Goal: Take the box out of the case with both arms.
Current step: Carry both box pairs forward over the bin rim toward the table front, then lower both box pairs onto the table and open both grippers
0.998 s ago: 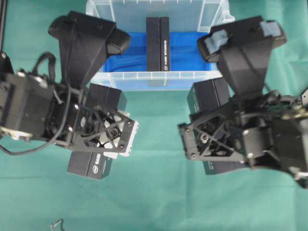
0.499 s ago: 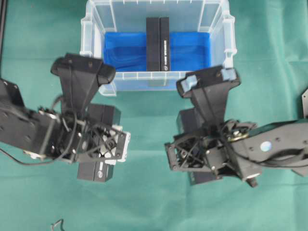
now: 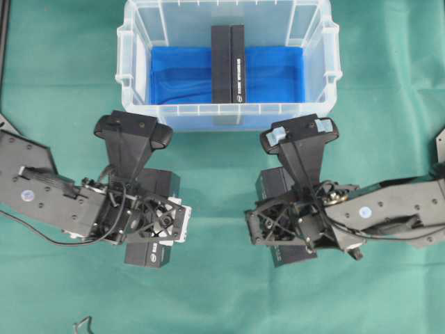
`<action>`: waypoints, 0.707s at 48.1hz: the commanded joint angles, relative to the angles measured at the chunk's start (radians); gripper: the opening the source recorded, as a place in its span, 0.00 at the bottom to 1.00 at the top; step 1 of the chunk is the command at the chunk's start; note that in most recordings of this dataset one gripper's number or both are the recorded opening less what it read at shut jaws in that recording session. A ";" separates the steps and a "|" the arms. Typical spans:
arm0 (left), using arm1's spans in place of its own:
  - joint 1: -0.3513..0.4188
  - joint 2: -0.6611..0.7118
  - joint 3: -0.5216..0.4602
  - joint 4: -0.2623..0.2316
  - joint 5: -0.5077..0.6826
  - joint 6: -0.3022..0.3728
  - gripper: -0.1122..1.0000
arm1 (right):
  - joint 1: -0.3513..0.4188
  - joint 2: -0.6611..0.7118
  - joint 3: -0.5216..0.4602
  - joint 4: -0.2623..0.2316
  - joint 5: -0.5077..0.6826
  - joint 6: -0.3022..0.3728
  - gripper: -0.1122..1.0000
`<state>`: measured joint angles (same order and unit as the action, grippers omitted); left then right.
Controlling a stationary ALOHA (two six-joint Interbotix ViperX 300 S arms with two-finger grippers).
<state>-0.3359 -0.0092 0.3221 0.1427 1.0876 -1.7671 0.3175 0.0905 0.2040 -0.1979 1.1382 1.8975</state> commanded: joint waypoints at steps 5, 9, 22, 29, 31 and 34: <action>-0.003 -0.005 -0.006 0.006 -0.038 0.003 0.67 | -0.002 -0.017 0.006 -0.002 -0.054 -0.002 0.69; -0.003 -0.003 -0.005 0.005 -0.040 0.008 0.67 | -0.003 -0.017 0.006 -0.002 -0.058 -0.005 0.68; -0.005 -0.009 0.006 -0.002 -0.061 0.009 0.67 | -0.005 -0.015 0.011 -0.002 -0.063 -0.014 0.68; -0.003 -0.011 0.011 -0.008 -0.072 0.008 0.67 | -0.005 -0.015 0.011 0.000 -0.060 -0.005 0.69; -0.005 -0.011 0.014 -0.011 -0.074 0.008 0.68 | -0.005 -0.017 0.011 -0.002 -0.058 -0.003 0.69; -0.003 -0.012 0.018 -0.017 -0.075 0.008 0.68 | -0.005 -0.017 0.011 -0.002 -0.054 -0.002 0.69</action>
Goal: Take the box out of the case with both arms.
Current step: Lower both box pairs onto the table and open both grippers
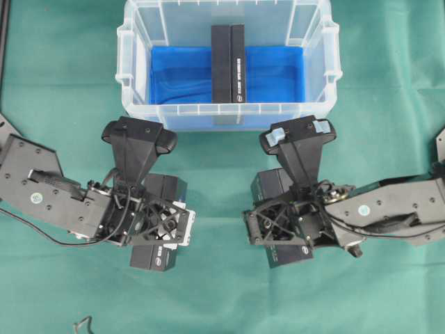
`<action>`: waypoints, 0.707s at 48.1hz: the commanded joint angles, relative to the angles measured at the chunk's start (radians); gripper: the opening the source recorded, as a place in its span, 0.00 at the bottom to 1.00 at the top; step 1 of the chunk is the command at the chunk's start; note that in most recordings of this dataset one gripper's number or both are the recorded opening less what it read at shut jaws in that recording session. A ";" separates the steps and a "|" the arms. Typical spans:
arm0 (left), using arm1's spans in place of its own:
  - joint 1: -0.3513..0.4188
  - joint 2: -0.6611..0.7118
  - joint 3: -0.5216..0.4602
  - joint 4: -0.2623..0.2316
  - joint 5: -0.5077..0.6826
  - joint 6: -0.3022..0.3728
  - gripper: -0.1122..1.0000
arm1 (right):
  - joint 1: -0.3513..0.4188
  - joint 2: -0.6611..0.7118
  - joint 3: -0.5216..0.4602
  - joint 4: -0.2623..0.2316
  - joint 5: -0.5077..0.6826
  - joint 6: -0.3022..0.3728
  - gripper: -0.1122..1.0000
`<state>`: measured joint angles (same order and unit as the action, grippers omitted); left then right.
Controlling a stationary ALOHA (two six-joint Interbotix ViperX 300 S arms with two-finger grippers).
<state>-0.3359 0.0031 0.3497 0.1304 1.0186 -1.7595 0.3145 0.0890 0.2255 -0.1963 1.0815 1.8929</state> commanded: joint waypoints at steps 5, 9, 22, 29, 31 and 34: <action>-0.003 -0.028 -0.003 -0.015 -0.011 0.000 0.74 | -0.002 -0.015 -0.011 -0.003 0.020 0.006 0.71; -0.005 -0.029 -0.003 -0.023 -0.015 0.000 0.89 | -0.002 -0.014 -0.011 -0.006 0.025 0.005 0.89; 0.000 -0.031 -0.003 -0.025 -0.018 -0.002 0.92 | -0.002 -0.012 -0.014 -0.006 0.026 0.005 0.94; 0.006 -0.032 -0.008 -0.025 -0.017 0.000 0.92 | -0.002 -0.014 -0.015 -0.006 0.026 0.005 0.94; 0.011 -0.035 -0.011 -0.025 -0.015 -0.002 0.92 | -0.002 -0.014 -0.017 -0.005 0.026 0.003 0.94; 0.014 -0.043 -0.018 -0.025 -0.008 0.000 0.92 | -0.002 -0.015 -0.023 -0.003 0.028 0.003 0.93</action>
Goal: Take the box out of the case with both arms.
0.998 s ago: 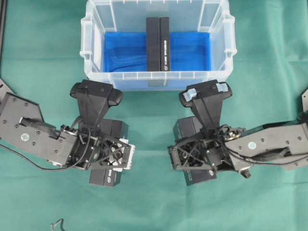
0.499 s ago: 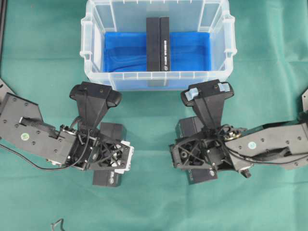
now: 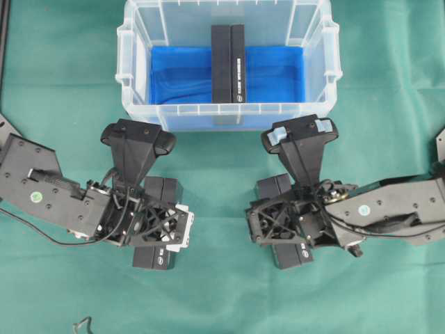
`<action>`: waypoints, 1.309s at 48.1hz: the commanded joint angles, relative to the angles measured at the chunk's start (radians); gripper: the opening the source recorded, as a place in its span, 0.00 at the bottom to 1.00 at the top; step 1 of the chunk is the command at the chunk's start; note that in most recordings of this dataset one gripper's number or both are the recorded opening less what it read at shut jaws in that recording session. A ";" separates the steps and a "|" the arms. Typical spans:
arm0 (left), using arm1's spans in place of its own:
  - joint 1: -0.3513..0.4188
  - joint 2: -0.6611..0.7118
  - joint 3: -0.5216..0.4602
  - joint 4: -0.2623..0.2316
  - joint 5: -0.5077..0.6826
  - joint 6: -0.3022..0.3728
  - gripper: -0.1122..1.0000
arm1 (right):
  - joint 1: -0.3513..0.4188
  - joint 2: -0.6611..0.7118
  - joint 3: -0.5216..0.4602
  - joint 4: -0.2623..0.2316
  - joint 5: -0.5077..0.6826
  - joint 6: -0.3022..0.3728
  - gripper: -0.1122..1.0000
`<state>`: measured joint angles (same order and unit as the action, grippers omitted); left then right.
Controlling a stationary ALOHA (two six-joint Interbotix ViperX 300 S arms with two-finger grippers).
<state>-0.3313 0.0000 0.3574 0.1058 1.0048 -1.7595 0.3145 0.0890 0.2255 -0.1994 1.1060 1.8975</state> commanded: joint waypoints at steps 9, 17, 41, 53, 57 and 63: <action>0.012 -0.075 -0.064 0.000 0.086 0.000 0.91 | -0.008 -0.046 -0.078 -0.002 0.069 -0.015 0.93; 0.023 -0.130 -0.135 0.008 0.218 0.003 0.90 | -0.015 -0.081 -0.147 -0.015 0.202 -0.049 0.93; 0.075 -0.184 -0.368 0.014 0.506 0.133 0.90 | -0.044 -0.106 -0.403 -0.055 0.482 -0.196 0.93; 0.083 -0.184 -0.373 0.018 0.518 0.137 0.90 | -0.046 -0.104 -0.405 -0.064 0.495 -0.201 0.92; 0.084 -0.184 -0.373 0.018 0.518 0.137 0.90 | -0.048 -0.104 -0.405 -0.064 0.495 -0.202 0.92; 0.084 -0.186 -0.373 0.018 0.520 0.137 0.90 | -0.049 -0.104 -0.405 -0.064 0.495 -0.204 0.92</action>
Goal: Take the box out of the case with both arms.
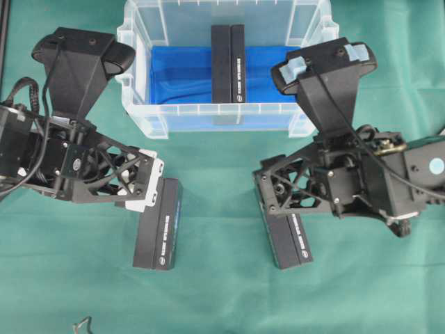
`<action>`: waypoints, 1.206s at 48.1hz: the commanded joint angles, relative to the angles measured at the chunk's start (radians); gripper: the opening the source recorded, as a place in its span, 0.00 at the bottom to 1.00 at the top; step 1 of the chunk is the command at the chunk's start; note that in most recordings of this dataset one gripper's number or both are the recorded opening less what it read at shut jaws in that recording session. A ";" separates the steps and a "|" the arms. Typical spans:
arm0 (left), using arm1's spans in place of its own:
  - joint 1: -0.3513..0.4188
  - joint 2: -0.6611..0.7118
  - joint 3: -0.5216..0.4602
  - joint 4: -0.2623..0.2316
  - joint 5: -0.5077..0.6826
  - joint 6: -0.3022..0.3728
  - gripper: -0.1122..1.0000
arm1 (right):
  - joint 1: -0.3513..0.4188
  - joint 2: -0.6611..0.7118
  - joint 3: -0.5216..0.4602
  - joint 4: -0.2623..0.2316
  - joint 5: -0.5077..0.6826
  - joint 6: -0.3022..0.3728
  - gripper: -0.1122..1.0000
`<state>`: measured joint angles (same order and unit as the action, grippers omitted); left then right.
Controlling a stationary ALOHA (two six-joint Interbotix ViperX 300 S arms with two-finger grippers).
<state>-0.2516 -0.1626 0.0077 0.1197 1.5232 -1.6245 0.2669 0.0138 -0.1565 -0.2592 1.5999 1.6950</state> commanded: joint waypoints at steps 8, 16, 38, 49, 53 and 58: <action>0.003 -0.037 -0.008 0.005 0.014 0.009 0.90 | -0.002 -0.040 -0.020 0.000 0.012 -0.031 0.92; 0.002 -0.097 0.035 0.005 0.031 -0.005 0.90 | -0.002 -0.078 0.011 0.000 0.035 -0.028 0.89; -0.023 -0.281 0.222 -0.003 0.032 -0.021 0.90 | 0.012 -0.278 0.224 0.003 0.041 0.035 0.89; -0.026 -0.387 0.308 -0.003 0.038 -0.080 0.90 | 0.028 -0.397 0.333 0.003 0.071 0.098 0.89; -0.032 -0.402 0.319 -0.002 0.038 -0.094 0.90 | 0.029 -0.417 0.354 0.003 0.067 0.110 0.89; -0.032 -0.394 0.318 -0.002 0.038 -0.094 0.90 | 0.029 -0.419 0.359 0.002 0.061 0.114 0.89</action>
<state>-0.2792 -0.5584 0.3375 0.1150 1.5616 -1.7165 0.2930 -0.3942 0.2102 -0.2546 1.6659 1.8070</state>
